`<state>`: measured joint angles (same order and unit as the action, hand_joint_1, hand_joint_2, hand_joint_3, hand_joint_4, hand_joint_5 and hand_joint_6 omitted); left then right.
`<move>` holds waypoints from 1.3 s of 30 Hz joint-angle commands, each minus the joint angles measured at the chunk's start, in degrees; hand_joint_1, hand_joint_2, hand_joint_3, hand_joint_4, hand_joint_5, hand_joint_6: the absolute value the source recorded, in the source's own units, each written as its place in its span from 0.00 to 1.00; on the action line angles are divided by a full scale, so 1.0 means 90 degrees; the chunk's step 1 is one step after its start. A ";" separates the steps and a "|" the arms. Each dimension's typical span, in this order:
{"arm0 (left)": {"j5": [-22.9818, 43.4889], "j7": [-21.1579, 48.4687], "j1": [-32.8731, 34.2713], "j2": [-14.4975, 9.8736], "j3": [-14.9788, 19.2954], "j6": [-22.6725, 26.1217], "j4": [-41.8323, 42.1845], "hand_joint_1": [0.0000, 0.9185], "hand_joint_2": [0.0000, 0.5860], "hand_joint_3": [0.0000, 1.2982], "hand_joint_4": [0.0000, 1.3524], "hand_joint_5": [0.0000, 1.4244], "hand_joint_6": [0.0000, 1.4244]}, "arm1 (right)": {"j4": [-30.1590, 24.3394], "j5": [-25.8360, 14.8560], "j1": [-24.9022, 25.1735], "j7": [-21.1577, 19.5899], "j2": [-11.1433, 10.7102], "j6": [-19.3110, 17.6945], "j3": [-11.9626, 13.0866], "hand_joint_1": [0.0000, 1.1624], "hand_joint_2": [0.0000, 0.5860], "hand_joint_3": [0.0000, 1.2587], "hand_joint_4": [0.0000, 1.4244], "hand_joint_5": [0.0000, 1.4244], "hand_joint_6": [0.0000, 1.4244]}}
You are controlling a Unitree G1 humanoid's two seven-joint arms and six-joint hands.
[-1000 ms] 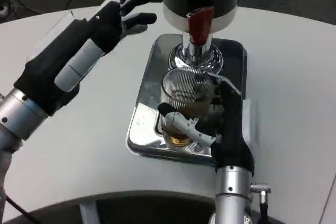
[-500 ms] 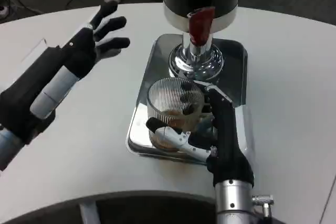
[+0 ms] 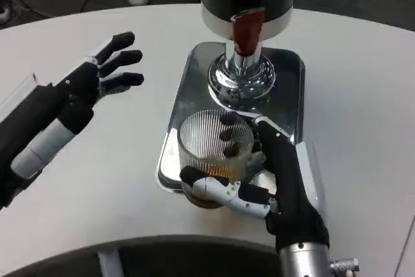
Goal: Grasp the cup under the faucet to collect the drink, then remove the cup.
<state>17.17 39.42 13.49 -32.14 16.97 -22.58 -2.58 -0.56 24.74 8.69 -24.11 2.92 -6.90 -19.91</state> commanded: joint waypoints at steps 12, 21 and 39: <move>-0.0578 0.0211 -0.0659 -0.0579 0.0084 -0.1779 -0.0193 0.00 0.13 0.08 0.07 0.11 0.06 | -0.1985 0.0058 -0.0913 0.0906 -0.0039 0.0422 0.0084 0.80 0.16 0.62 0.57 0.73 0.73; -0.1347 0.0182 -0.0824 -0.1003 -0.0062 -0.3557 -0.0544 0.00 0.14 0.08 0.05 0.08 0.04 | -0.3064 0.0003 -0.1571 0.1657 -0.0215 0.0777 0.0198 0.80 0.16 0.62 0.57 0.73 0.74; -0.2044 -0.0483 -0.0958 -0.1542 -0.0306 -0.5160 -0.1011 0.00 0.14 0.09 0.00 0.02 0.00 | -0.4245 -0.0241 -0.1682 0.2883 -0.0608 0.1357 0.0800 0.80 0.14 0.62 0.57 0.73 0.74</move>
<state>-0.53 36.38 6.49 -44.39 14.64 -67.22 -11.34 -34.99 23.85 -6.85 0.47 -2.14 4.41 -13.85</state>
